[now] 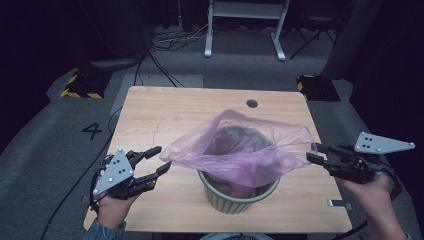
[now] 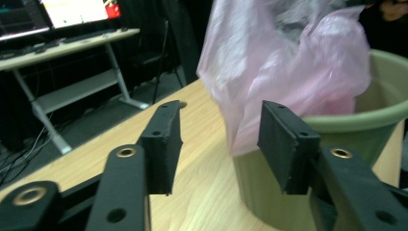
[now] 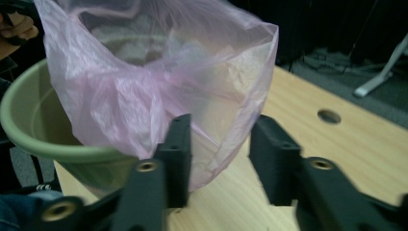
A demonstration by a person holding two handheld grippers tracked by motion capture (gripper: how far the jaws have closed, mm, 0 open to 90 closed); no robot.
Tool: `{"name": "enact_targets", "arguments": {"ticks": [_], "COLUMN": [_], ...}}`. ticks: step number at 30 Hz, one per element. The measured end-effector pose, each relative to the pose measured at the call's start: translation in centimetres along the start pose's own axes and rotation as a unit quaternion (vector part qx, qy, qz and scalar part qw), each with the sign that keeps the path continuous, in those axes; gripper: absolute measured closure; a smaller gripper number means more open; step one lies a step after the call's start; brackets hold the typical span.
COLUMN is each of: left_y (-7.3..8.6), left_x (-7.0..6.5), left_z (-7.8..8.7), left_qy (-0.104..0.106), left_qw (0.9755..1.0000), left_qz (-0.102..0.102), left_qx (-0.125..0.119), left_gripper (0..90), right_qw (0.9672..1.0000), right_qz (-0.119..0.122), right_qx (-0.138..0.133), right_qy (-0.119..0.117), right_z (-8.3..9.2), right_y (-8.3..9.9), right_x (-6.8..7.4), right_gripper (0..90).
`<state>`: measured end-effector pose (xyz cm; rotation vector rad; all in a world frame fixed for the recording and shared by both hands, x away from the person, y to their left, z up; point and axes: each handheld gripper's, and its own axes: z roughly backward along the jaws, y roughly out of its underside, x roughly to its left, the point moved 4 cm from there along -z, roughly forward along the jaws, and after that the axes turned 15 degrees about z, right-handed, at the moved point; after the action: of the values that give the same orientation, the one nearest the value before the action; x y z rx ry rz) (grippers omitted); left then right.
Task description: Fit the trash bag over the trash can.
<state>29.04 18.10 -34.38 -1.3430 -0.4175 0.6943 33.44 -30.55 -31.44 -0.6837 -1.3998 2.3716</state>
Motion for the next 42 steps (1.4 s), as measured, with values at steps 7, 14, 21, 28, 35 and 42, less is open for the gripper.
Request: {"name": "enact_targets", "arguments": {"ticks": [7, 14, 21, 28, 35, 42], "left_y": [-2.0, -4.6, -6.0, -7.6, -7.0, -6.3], "left_x": [-1.2, -0.8, -0.7, -2.0, -2.5, -1.3], "left_z": [1.1, 0.4, -1.9, -3.4, -5.7, -6.8], "left_qy": [0.006, 0.008, 0.032, 0.040, 0.022, 0.010], "left_qw": [0.9997, 0.9999, 0.9995, 0.9992, 0.9983, 0.9962], "left_qz": [-0.022, -0.011, 0.006, 0.006, -0.003, 0.020], "left_qx": [-0.010, -0.009, 0.003, 0.005, 0.053, 0.084], "left_gripper": [46.0, 45.2, 44.2, 43.6, 45.0, 81.7], "right_qw": [0.9994, 0.9993, 0.9987, 0.9982, 0.9982, 0.9995], "right_qz": [0.024, 0.030, 0.039, 0.049, 0.056, 0.031], "right_qx": [-0.019, -0.019, -0.027, -0.025, -0.006, 0.008], "right_qy": [0.014, 0.014, 0.016, 0.022, 0.021, 0.003], "right_z": [0.0, -0.6, -0.8, -1.7, -4.0, -6.0], "right_y": [-1.5, -2.6, -3.8, -5.4, -5.6, -4.4], "right_x": [-0.1, -0.4, -0.9, -1.9, -3.0, -4.9], "right_gripper": [47.7, 48.7, 47.1, 45.0, 42.6, 50.8]}}
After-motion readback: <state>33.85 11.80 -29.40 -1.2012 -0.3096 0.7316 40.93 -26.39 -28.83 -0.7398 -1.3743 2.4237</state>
